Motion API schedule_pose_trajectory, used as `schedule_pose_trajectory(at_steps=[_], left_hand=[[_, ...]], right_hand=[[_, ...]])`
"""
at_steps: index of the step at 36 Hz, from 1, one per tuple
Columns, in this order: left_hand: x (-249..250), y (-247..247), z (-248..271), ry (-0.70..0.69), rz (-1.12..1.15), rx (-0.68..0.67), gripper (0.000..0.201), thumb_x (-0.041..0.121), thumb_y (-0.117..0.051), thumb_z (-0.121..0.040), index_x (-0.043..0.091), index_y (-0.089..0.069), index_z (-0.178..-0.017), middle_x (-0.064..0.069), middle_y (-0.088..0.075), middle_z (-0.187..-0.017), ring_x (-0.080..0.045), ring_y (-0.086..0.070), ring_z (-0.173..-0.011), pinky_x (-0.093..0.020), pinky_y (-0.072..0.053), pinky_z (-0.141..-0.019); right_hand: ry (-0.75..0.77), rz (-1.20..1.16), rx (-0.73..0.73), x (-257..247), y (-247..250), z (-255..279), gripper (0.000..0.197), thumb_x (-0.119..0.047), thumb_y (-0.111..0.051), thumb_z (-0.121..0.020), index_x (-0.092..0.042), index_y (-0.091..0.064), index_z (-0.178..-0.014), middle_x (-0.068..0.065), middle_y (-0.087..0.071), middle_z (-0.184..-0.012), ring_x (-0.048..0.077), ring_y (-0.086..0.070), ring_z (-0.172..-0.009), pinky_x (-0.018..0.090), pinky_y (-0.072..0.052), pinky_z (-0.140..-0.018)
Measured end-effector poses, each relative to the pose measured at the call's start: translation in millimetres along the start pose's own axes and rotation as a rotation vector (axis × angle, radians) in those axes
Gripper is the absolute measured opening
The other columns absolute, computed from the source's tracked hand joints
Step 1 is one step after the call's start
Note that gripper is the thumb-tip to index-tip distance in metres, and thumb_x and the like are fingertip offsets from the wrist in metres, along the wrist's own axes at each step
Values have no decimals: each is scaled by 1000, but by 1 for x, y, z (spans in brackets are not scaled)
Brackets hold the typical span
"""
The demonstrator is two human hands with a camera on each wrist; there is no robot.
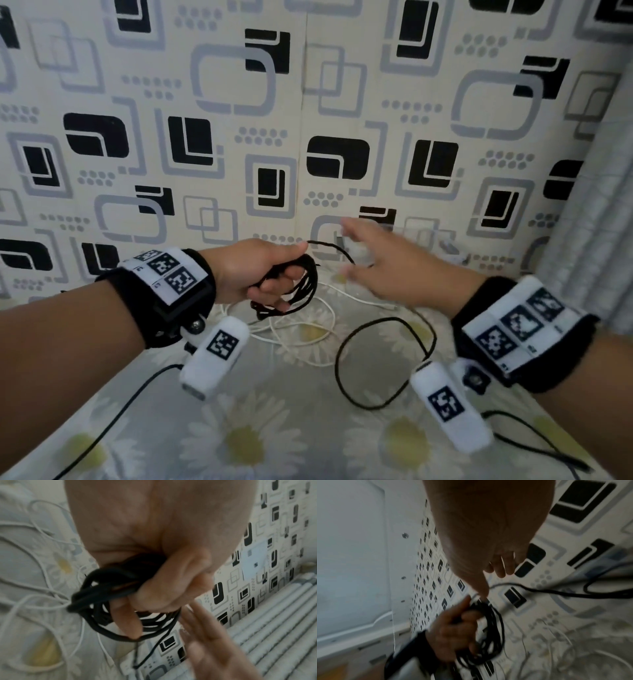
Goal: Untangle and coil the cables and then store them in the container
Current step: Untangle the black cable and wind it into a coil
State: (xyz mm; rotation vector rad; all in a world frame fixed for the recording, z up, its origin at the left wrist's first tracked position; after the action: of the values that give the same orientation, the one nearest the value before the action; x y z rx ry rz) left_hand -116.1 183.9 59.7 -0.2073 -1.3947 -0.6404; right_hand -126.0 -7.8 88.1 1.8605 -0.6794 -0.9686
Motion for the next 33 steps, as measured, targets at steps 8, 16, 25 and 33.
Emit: schedule_pose_trajectory(at_steps=[8,16,25,33], left_hand=[[7,-8,7,-123,321,-188,45,53,-33,-93,17,-44,-68,8,-31,-37,-4,-25,-26,-24,-52,-70],[13,-18,2,-255,626,-308,43,53,-40,-91,17,-47,-69,8,-36,-36,-3,-33,-26,-22,-52,-69],[22,-31,-3,-368,567,-87,45,51,-27,-96,15,-42,-73,7,-36,-44,-5,-32,-33,-22,-52,-68],[20,-19,-1,-317,394,39,41,49,-52,-87,9,-53,-96,-5,-54,-73,-15,-56,-63,-32,-54,-75]], right_hand=[[12,-619,-101,-9,-43,-3,72,-50,-59,-81,-34,-28,-144,-13,-52,-137,-11,-44,-124,15,-36,-105],[-1,-1036,82,-22,-56,-5,41,-64,-49,-85,-35,-68,-107,16,-66,-117,24,-63,-106,49,-45,-104],[-57,-912,429,-19,-50,-18,39,-46,-39,-100,-15,-62,-96,21,-67,-96,34,-65,-89,47,-55,-84],[121,-527,495,-8,-36,-17,28,-36,-42,-101,-14,-58,-93,-9,-57,-70,1,-55,-65,15,-43,-62]])
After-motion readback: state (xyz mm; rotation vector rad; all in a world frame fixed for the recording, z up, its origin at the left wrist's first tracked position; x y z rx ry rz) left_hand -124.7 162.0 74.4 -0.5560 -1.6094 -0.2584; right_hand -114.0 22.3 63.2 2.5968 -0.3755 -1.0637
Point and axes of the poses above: each hand's wrist, its own z-axis away from the middle knuckle, its own y-axis out of the back of the hand, x = y × z, the point moved 3 cm from there along -z, towards the middle knuckle
